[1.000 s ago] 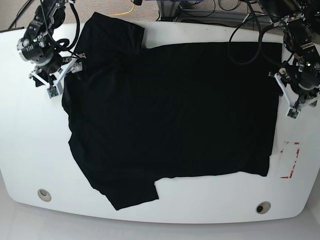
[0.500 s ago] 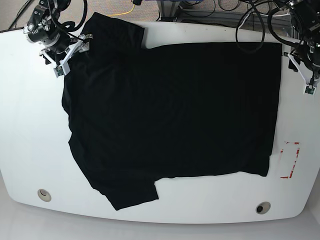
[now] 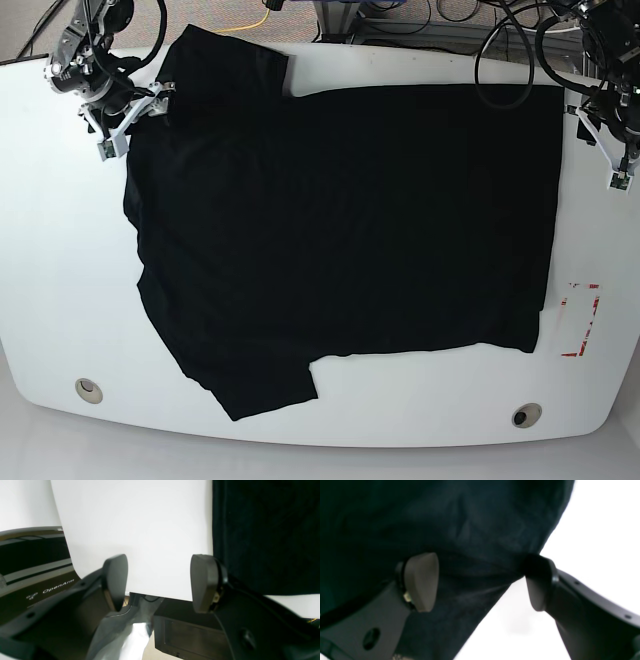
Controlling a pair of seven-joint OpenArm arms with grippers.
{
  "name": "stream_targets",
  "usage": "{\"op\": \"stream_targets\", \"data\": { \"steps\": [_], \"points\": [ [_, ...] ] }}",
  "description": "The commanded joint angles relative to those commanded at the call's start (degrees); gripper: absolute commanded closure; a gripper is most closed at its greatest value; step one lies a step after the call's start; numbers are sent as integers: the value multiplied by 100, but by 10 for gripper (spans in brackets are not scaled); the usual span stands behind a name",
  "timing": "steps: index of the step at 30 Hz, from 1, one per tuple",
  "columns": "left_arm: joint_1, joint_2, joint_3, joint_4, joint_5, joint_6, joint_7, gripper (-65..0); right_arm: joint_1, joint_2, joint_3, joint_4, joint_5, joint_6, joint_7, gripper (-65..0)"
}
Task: Layout the t-shirt on the table in an organized manner, then fold the t-shirt properly
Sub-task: 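Hold the shirt corners with both grippers at the table edge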
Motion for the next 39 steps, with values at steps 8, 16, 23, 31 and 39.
{"op": "stream_targets", "data": {
  "steps": [8,16,23,31,39],
  "points": [
    [0,0,9,0,0,0,0,-371,-35,97,9,158,44,0,18,-517],
    [-18,0,53,-18,0,0,0,-371,-88,79,229,1116,35,0,-334,-517],
    [-26,0,62,-18,0,0,0,-371,-44,141,360,721,-9,0,-308,-517],
    [-26,0,62,-18,0,0,0,-371,44,211,440,132,35,0,-308,-517],
    [-35,0,62,-26,0,0,0,-371,0,-9,123,123,35,0,-316,-517]
  ]
}}
